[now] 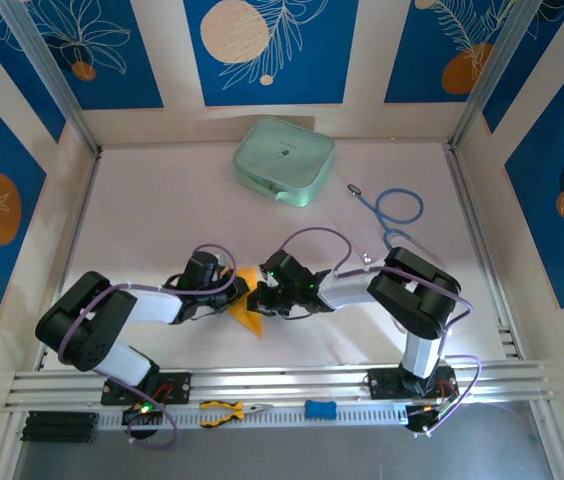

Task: Fold a paper plane with a square sheet of paper (pick it up from the middle)
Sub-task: Perform the fourth fold on the wing at the bottom-center of the table.

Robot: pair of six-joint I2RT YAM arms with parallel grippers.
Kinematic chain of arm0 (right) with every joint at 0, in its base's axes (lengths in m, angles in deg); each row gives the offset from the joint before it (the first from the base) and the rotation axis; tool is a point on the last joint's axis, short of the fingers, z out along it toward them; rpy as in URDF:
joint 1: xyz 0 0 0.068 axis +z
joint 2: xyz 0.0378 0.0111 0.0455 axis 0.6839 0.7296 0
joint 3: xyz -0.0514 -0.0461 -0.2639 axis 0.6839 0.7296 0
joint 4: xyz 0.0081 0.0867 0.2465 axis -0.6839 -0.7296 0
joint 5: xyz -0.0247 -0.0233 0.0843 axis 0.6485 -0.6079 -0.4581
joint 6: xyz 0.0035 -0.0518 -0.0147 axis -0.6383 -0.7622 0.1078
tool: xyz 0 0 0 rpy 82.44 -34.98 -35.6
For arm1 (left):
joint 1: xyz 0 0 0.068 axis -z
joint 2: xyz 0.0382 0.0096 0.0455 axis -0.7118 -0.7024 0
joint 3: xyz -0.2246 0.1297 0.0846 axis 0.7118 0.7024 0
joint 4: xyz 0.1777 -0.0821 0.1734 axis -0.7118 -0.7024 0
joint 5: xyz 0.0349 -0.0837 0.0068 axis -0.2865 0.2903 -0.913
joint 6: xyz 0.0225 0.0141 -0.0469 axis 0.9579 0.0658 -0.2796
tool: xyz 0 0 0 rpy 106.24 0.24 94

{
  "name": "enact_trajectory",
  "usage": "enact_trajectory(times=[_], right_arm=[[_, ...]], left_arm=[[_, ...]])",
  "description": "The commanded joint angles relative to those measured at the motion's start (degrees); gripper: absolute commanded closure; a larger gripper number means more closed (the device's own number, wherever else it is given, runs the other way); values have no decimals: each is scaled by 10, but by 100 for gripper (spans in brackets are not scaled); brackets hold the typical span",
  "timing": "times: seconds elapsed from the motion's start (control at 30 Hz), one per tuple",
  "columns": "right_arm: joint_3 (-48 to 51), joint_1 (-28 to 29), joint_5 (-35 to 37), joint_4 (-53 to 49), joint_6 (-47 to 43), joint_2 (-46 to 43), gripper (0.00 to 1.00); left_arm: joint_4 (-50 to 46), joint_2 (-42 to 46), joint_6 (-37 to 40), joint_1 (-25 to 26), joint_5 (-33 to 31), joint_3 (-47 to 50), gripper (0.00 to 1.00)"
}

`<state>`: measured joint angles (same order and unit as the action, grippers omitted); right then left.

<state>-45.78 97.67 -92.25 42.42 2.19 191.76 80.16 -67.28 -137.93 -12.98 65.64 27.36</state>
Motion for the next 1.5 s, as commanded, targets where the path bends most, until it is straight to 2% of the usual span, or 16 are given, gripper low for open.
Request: enact_trajectory(times=[0.0, 0.23, 0.43, 0.57, 0.63, 0.83, 1.07, 1.47], right_arm=[[-24, 2, -10, 5, -2, 9, 95], [-15, 6, -9, 3, 8, 34, 95], [56, 7, -4, 30, 27, 44, 95], [70, -10, -37, 17, -2, 37, 96], [70, -20, -50, 12, -16, 33, 96], [56, -36, -77, -5, -45, 35, 97], [50, -47, -80, -31, -61, 29, 97], [64, -50, -75, -34, -55, 22, 97]], left_arm=[[-19, -11, -3, 5, -20, 11, 98], [-20, -9, -3, 6, -20, 11, 98], [-28, 9, 12, 5, -18, 6, 96], [-77, 44, 71, 4, 10, -39, 88], [-118, 69, 101, 4, 12, -62, 86], [-192, 98, 136, 2, 19, -82, 100], [-181, 39, 138, 3, 55, -88, 100], [-151, 10, 150, -5, 44, -70, 100]])
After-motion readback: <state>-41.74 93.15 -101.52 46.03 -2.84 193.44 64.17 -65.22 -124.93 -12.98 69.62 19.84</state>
